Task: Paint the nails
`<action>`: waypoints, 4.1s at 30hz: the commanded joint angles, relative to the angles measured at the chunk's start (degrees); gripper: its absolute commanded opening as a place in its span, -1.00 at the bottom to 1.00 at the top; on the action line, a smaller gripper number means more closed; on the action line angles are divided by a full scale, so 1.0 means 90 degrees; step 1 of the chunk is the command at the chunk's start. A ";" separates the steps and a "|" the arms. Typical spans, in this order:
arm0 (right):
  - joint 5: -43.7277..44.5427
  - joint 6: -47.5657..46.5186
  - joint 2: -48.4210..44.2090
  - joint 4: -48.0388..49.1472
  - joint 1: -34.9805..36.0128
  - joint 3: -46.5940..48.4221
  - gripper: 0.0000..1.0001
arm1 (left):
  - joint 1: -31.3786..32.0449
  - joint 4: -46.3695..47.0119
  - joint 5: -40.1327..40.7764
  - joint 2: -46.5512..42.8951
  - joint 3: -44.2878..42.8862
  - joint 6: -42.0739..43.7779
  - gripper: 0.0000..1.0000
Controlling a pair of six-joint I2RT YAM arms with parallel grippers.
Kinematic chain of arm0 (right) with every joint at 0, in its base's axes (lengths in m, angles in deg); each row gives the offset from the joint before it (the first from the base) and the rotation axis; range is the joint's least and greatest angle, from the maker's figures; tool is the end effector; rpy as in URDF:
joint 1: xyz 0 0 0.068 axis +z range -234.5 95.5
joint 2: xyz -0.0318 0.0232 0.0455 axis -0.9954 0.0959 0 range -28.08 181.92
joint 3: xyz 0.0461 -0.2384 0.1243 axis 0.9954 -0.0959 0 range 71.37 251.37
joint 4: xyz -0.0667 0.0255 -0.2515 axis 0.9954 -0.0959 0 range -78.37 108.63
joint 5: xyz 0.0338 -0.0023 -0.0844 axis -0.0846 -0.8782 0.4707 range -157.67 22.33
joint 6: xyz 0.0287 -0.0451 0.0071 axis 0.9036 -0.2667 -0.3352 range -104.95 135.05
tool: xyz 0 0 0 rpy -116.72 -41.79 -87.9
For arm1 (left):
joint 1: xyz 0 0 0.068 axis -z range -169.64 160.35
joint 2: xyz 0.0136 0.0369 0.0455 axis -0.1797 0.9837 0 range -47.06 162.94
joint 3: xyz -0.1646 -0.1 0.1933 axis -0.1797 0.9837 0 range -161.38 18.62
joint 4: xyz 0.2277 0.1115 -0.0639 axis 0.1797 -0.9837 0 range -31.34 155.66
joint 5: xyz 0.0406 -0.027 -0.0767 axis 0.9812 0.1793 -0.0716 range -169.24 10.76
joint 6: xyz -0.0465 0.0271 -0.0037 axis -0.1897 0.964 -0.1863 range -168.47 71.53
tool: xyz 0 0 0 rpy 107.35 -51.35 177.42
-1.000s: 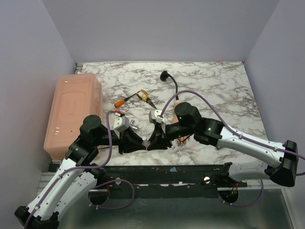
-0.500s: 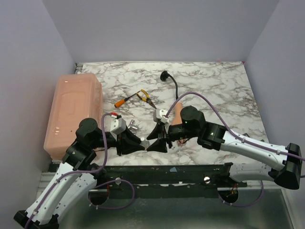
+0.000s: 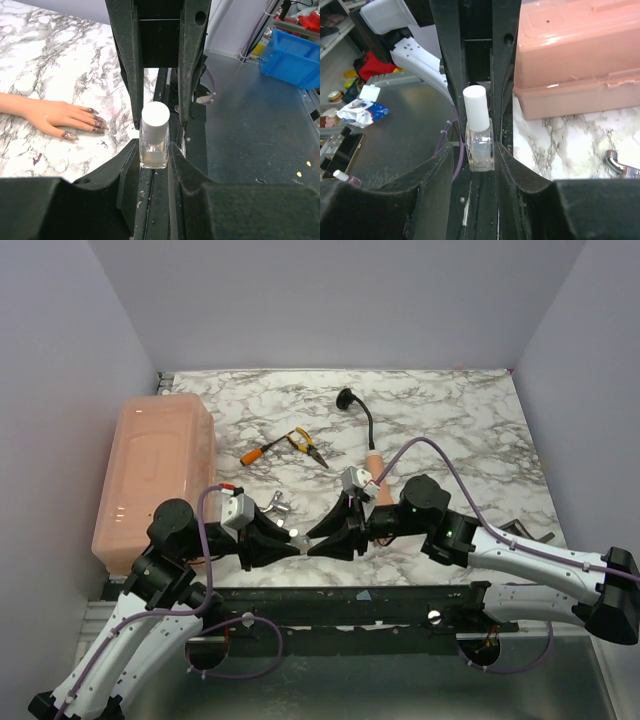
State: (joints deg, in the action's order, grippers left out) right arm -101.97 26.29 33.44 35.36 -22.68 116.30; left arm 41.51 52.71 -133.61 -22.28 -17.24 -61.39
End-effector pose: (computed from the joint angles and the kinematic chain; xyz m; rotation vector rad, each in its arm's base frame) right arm 0.1000 0.2295 0.3334 -1.1958 1.3061 1.4290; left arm 0.0739 -0.0786 0.3270 1.0260 1.4359 -1.3264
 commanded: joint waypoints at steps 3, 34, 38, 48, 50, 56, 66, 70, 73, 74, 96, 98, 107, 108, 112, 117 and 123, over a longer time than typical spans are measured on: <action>-0.0530 0.0230 0.0275 0.0665 0.0034 0.0117 -0.26 | 0.0024 0.0130 0.0271 -0.0161 0.0061 -0.0028 -1.00; -0.0536 0.0261 0.0704 0.0781 0.0038 0.0293 -0.77 | 0.0024 -0.0014 0.0726 -0.0295 0.0042 0.0011 -1.00; -0.0677 0.0209 0.0667 0.0746 0.0044 0.0234 -0.99 | 0.0024 -0.0021 0.0804 -0.0295 0.0048 0.0037 -0.96; 0.0031 -0.0333 -0.0081 -0.0124 0.0041 -0.0106 -0.99 | 0.0024 -0.0220 0.0760 -0.0280 -0.0005 0.0223 0.25; 0.0166 -0.0394 -0.0268 -0.0297 0.0039 -0.0196 -0.99 | 0.0024 -0.0205 0.0786 -0.0308 0.0002 0.0235 0.35; 0.0590 -0.0496 -0.0797 -0.0874 0.0043 -0.0353 -0.99 | 0.0025 -0.0133 0.0840 -0.0311 0.0027 0.0225 0.45; 0.1861 0.0440 -0.2137 -0.0884 0.0035 -0.1136 -0.99 | 0.0024 0.0049 0.1007 0.0031 -0.0037 0.0083 0.45; 0.2066 0.0601 -0.2825 -0.0453 0.0026 -0.1574 -0.99 | 0.0024 0.0052 0.0830 0.0367 -0.0125 0.0083 0.45; 0.2287 0.0645 -0.3193 -0.0434 0.0026 -0.1689 -0.99 | 0.0024 0.0113 0.0643 0.0512 -0.0158 0.0177 0.45; 0.2320 0.0621 -0.3239 -0.0494 0.0027 -0.1698 -0.99 | 0.0024 0.0137 0.0578 0.0551 -0.0169 0.0207 0.42; 0.0871 -0.1496 -0.0679 -0.4142 0.0027 0.0917 -0.99 | 0.0031 -0.0244 -0.0223 0.1374 -0.0850 0.1189 0.23; 0.0711 -0.1580 -0.0613 -0.4068 0.0026 0.0950 -0.99 | 0.0034 -0.0249 -0.0320 0.1409 -0.0852 0.1212 0.23; 0.0593 -0.1858 -0.0019 -0.4048 0.0031 0.1366 -0.99 | 0.0034 -0.0327 -0.0769 0.1399 -0.0831 0.1186 0.14; 0.0614 -0.1886 0.0033 -0.4047 0.0026 0.1427 -0.99 | 0.0034 -0.0343 -0.0789 0.1371 -0.0807 0.1192 0.14; 0.0638 -0.1962 0.0178 -0.4054 0.0026 0.1610 -0.99 | 0.0034 -0.0321 -0.0814 0.1278 -0.0740 0.1167 0.14; 0.0507 -0.2011 0.0375 -0.4115 0.0026 0.1802 -0.99 | 0.0034 -0.0224 -0.0871 0.1274 -0.0655 0.1039 0.13; 0.0326 -0.2002 0.0515 -0.4076 0.0028 0.1917 -0.99 | 0.0044 -0.0132 -0.0686 0.1246 -0.0567 0.0916 0.05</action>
State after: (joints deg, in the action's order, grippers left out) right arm -96.31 8.94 37.20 -1.21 -22.68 131.32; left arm 41.67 49.96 -139.18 -10.57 -23.36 -52.52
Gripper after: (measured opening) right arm 0.249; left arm 0.550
